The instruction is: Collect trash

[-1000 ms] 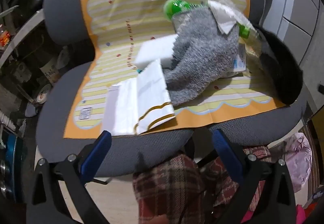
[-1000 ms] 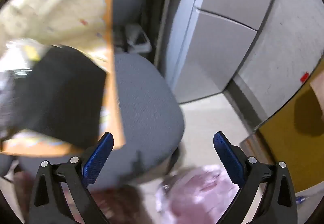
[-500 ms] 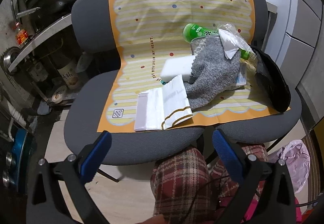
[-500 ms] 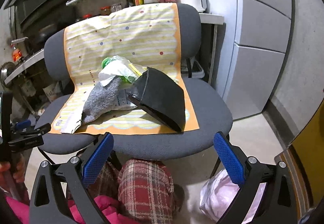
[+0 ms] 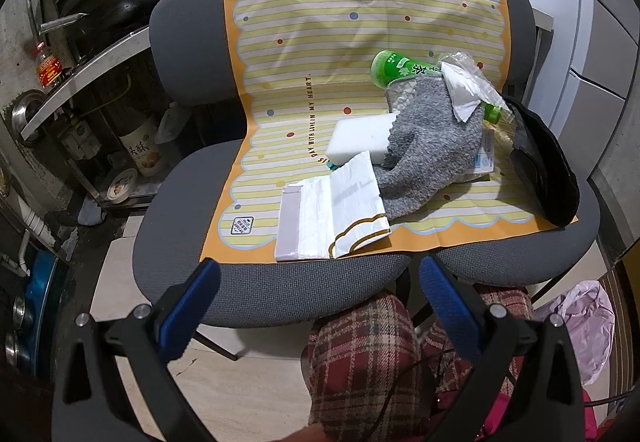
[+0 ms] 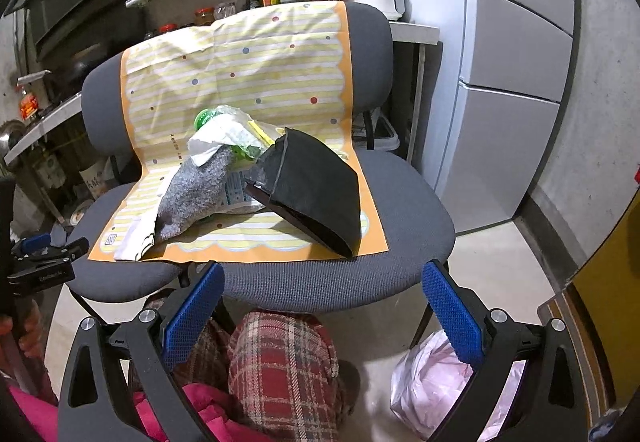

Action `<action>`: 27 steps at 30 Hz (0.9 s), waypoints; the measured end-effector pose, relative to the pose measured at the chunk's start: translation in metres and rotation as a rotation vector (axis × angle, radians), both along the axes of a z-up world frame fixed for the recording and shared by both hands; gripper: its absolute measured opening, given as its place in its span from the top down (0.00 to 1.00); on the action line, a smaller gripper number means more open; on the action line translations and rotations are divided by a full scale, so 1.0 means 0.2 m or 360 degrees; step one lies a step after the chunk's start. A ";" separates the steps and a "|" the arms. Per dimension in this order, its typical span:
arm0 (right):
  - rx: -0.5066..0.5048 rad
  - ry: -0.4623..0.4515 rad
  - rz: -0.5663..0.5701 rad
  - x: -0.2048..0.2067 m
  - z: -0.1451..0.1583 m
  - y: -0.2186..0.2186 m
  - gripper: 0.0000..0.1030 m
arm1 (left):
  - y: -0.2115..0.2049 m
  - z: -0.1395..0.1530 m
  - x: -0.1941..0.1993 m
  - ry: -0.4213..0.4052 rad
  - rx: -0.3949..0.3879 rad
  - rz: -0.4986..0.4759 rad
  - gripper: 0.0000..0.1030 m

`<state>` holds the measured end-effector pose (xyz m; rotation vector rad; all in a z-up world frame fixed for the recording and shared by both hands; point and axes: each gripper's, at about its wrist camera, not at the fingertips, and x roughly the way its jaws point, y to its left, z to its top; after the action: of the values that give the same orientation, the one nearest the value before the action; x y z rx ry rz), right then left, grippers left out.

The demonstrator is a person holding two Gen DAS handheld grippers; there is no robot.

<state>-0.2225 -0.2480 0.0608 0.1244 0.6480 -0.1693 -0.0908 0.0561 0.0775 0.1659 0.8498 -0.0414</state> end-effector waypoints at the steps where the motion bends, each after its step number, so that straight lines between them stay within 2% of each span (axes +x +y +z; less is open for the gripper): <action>1: -0.0004 0.0005 -0.0003 0.01 0.00 0.01 0.06 | 0.00 0.00 0.00 0.0003 0.0000 -0.0001 0.06; 27: -0.0002 0.0024 -0.0012 0.03 -0.02 0.00 0.06 | -0.02 0.00 0.00 0.0000 0.0004 -0.0004 0.06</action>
<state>-0.2161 -0.2490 0.0566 0.1247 0.6627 -0.1781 -0.0906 0.0526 0.0785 0.1694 0.8496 -0.0423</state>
